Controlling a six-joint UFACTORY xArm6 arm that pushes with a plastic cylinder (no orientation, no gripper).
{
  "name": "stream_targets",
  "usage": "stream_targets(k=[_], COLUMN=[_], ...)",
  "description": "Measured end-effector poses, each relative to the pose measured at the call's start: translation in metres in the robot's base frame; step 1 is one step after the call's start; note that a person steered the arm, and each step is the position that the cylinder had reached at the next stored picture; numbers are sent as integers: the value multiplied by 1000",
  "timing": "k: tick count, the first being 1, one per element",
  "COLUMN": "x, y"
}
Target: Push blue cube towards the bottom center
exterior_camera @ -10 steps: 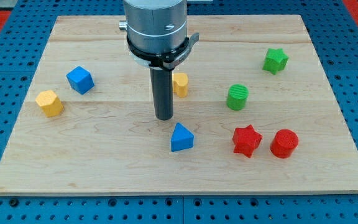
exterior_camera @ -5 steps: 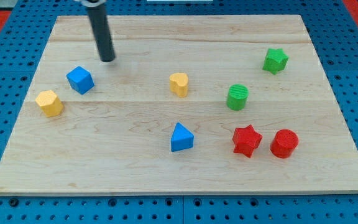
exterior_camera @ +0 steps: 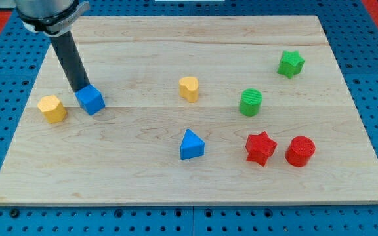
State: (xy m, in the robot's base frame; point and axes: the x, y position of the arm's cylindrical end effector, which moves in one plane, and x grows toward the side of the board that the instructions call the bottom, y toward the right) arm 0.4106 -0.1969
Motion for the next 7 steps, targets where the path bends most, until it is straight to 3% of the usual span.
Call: stream_targets(k=[1,4,7], x=[25,34,72], y=[6,41,45])
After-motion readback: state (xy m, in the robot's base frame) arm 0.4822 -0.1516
